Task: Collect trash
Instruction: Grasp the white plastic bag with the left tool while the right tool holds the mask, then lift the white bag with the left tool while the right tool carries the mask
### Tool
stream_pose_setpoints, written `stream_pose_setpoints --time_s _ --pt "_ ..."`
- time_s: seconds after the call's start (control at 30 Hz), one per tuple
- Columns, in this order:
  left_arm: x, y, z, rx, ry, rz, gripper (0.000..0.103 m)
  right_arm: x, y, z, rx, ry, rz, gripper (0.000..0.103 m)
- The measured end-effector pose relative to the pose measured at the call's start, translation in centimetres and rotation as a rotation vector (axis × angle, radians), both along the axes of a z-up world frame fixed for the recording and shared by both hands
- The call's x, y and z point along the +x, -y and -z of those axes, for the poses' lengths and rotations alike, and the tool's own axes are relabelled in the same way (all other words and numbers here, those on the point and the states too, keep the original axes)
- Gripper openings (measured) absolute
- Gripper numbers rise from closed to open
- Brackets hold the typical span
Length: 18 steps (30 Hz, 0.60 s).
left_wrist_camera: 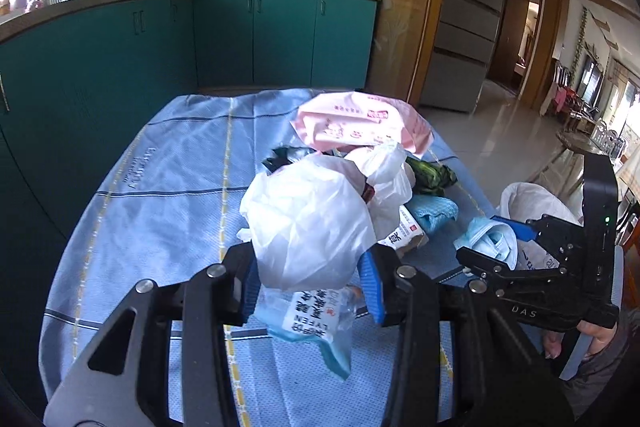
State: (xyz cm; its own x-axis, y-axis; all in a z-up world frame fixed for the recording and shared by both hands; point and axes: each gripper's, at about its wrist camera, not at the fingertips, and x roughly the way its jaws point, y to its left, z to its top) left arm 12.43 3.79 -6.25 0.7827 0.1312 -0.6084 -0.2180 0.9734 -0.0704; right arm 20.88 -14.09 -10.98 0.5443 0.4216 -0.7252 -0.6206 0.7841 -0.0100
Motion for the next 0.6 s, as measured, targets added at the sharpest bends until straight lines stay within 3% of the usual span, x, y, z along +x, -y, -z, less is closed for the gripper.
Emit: stream_pose_setpoints --time_s 0.07,0.33,0.6 --pt "0.0 -0.1 -0.2 0.002 0.002 -0.007 0.043 0.1 -0.1 0.1 -0.009 -0.009 0.004 0.056" --pt "-0.2 0.3 0.0 0.006 -0.008 -0.013 0.043 0.1 -0.4 0.5 -0.044 -0.002 0.02 0.056" --pt "-0.2 0.1 0.3 0.004 -0.017 -0.013 0.043 -0.1 -0.9 1.4 -0.099 0.004 0.009 0.064"
